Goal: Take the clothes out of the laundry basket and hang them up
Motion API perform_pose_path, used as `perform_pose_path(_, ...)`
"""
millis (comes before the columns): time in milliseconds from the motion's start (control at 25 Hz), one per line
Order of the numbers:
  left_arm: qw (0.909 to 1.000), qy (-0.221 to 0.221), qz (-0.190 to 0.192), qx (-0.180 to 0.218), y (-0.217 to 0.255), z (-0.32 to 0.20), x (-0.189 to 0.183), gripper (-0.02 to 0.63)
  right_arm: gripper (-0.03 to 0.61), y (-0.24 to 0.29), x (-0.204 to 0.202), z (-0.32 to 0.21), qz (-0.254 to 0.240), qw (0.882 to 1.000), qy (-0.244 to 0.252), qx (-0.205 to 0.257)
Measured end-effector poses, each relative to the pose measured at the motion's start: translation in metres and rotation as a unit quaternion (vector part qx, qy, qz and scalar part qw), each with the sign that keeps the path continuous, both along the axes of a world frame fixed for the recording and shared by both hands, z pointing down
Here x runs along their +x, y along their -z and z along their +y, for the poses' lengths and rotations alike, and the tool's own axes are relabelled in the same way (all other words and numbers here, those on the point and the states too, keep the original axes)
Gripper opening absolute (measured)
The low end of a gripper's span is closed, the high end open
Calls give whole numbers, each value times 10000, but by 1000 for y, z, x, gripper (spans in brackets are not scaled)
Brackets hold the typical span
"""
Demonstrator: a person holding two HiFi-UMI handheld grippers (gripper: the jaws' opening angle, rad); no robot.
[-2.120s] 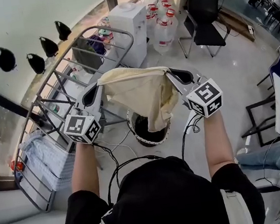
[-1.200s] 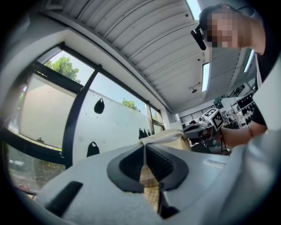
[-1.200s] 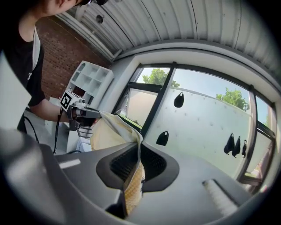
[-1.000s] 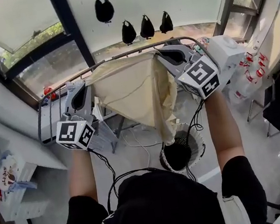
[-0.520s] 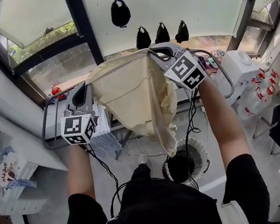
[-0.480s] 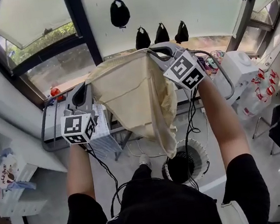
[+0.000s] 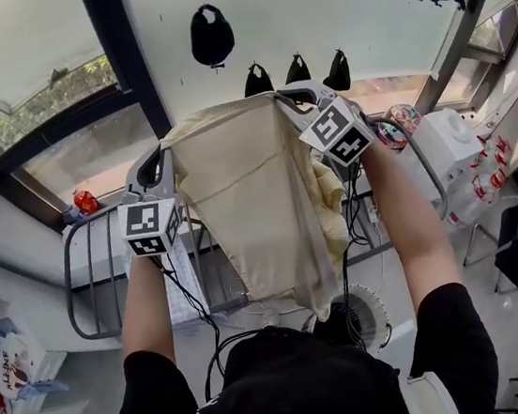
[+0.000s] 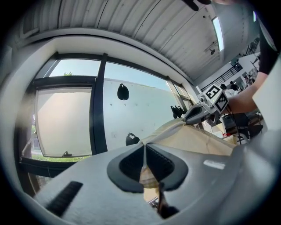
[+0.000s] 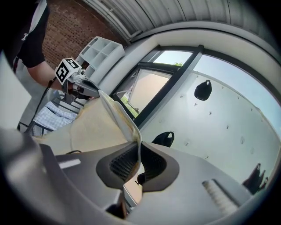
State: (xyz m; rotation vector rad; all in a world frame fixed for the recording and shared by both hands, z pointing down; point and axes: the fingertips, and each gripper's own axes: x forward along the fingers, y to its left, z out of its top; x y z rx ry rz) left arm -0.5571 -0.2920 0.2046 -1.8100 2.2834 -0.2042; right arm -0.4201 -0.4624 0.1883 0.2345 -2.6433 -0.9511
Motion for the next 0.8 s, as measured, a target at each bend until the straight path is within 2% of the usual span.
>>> perform_pose_path(240,9997,106,93,-185,-8,-76,-73,12,35,-24,-66,-73,139,9994,-279,-167)
perform_pose_path(400,9989,135,171,-416,-26,-115,-106,12,37,-45,-101,-113,346,9979,-481,-270)
perform_pose_path(600,9951,-20,373,-914,-82,-139,-120,14,37,-100,-120,-137,782,9939,-662,-402)
perform_pose_path(800,9872,-247,597,-1458,-145,-147,-111,14,38,-163,-113,-145,1232,9854,-863,-798)
